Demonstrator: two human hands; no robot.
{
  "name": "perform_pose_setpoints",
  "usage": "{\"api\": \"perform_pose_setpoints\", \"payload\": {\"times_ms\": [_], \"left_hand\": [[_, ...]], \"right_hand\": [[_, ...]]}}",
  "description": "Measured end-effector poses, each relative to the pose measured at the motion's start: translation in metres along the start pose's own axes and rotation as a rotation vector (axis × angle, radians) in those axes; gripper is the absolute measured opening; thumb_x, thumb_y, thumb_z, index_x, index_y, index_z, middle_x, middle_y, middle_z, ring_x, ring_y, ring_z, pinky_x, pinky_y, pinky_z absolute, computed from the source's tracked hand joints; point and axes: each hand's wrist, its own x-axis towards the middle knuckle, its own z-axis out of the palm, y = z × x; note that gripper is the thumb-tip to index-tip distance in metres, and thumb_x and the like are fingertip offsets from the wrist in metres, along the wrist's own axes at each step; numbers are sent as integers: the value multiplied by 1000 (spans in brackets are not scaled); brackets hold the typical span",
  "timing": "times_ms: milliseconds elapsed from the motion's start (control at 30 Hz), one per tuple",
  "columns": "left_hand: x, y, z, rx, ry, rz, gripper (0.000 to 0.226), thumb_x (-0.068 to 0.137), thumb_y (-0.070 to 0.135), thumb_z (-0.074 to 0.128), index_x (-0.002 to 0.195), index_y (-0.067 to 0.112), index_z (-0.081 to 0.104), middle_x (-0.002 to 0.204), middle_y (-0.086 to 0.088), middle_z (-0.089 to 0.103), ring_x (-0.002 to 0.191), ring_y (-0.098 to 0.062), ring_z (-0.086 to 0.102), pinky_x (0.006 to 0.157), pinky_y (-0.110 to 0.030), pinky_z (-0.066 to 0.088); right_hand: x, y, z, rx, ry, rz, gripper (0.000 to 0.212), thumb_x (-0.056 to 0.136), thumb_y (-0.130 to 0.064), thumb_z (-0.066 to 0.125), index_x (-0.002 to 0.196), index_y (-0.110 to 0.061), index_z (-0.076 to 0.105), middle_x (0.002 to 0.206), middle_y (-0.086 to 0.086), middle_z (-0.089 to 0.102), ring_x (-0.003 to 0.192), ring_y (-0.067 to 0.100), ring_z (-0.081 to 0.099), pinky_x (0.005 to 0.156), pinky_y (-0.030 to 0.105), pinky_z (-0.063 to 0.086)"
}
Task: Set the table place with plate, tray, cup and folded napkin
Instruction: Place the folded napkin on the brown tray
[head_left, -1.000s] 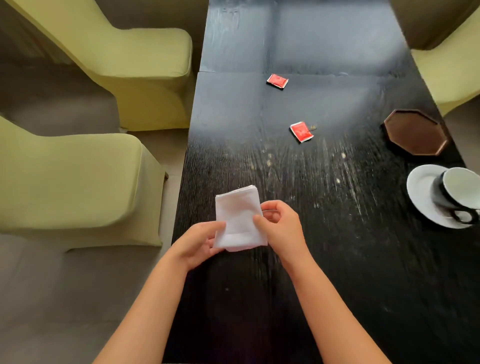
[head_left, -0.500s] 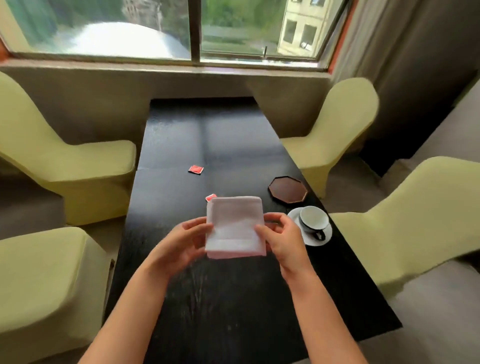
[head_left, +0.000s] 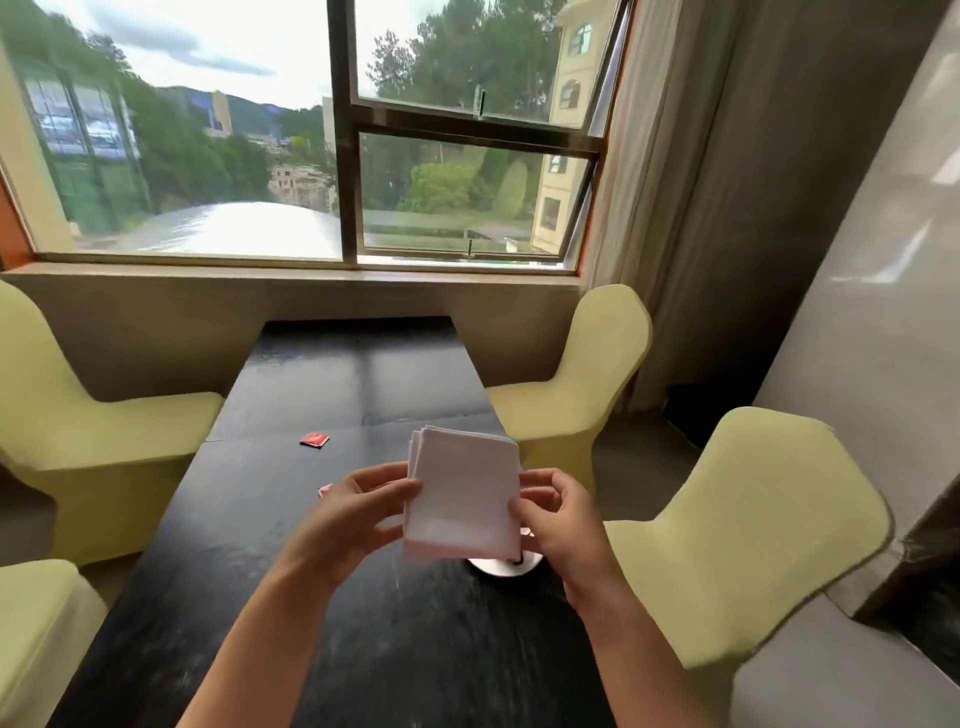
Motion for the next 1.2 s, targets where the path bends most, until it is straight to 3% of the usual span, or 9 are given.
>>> {"api": "perform_pose_setpoints", "payload": {"times_ms": [100,200,267,367,533,767,1067,1200], "left_hand": [[8,3,20,22,-6,17,20,68,15,75,87,18,78,85,-4,76,75,-11,70,63,-26,57],[18,7,34,32,-23,31,20,69,14,74,87,19,78,84,-4,76,73,-11,70,61,-25,57],[28,12,38,44,-21,38,19,69,12,75,86,20,78,82,-3,76,72,-11,70,59,-24,56],[47,16,40,42,-3,44,16,75,13,67,85,19,78,82,-3,76,71,-10,70,57,-24,56],[86,22,38,44,10,36,17,77,13,64,85,19,78,82,-2,76,70,-10,70,60,-23,57],[156,28,28,66,28,-10,16,78,13,65,88,17,77,87,-6,76,75,-13,71,59,-25,57],[242,-12,34,50,187,-93,17,84,2,58,94,9,70,76,-4,75,61,-10,69,53,-21,56],[274,-26,42,41,297,-134,16,86,2,57,94,10,69,70,-2,74,54,-8,66,50,-18,54]], "right_hand": [[5,-5,-21,-13,5,-12,12,84,-9,64,92,-17,60,94,9,66,85,20,66,68,40,60],[18,-10,-34,-21,-8,-34,11,85,-11,64,93,-16,58,92,7,65,79,14,66,53,22,56],[29,-13,-39,-40,-8,-39,12,85,-11,64,96,-14,59,95,8,65,79,13,64,50,18,53],[50,-19,-42,-74,-2,-41,16,85,-9,63,100,-10,59,98,10,65,83,15,64,60,28,59],[93,-27,-44,-56,-31,-42,20,85,-5,62,105,-4,58,101,13,65,83,18,64,63,31,58],[162,-20,-44,-47,-66,4,19,85,-6,63,103,-9,57,92,3,62,80,10,61,53,18,55],[254,19,-66,-23,-158,81,17,85,-3,60,98,-11,57,87,0,60,77,8,59,50,15,52],[295,35,-78,-34,-238,87,16,84,-6,62,95,-17,56,91,1,61,83,11,60,58,21,54]]}}
